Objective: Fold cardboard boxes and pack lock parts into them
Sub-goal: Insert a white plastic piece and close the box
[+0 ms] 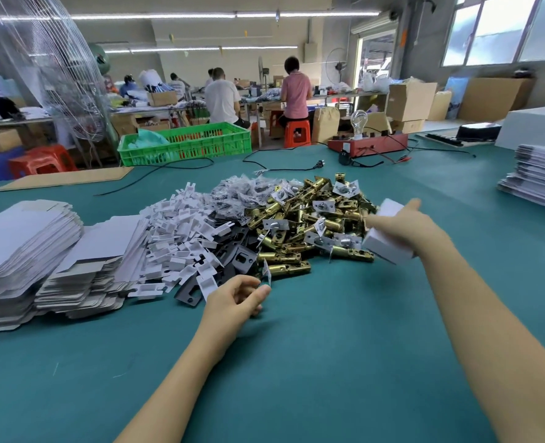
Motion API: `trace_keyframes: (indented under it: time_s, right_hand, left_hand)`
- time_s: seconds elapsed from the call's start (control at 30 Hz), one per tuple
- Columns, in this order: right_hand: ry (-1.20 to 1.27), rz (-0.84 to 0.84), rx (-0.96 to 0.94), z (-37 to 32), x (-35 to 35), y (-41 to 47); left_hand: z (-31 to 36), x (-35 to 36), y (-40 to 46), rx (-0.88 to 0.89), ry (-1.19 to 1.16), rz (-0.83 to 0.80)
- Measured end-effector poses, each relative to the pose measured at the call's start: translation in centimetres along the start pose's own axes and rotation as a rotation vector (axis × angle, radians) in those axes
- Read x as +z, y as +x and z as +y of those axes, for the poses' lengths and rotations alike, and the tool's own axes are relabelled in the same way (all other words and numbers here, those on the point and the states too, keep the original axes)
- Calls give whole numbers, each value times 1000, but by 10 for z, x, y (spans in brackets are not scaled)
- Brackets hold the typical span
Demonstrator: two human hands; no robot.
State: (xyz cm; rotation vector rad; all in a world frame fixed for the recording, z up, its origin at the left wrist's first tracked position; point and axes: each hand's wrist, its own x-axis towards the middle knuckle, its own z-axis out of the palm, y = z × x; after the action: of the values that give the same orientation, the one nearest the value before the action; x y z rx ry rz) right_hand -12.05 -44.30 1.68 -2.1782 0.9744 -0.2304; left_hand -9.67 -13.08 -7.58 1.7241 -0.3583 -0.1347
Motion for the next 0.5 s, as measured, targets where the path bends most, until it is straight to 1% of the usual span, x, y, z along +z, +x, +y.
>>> trace_keyframes:
  time_s: [0.07,0.17,0.27,0.3,0.37,0.5]
  right_hand:
    - [-181,50,49,12,-1,10]
    - [-351,16,109,24,10,15]
    - [-630,19,68,26,14,17]
    - [-683,21,63,25,13,18]
    - [-698,11,71,25,12,20]
    - [-429,33,144,33,17,27]
  left_hand:
    - [1,0,-1,5,5,-4]
    - [1,0,-1,5,7,5]
    - [1,0,-1,4,9,6]
    - [1,0,-1,4,8,6]
    - [0,0,-1,-1,5,6]
    - [-1,0,0,-4,6,1]
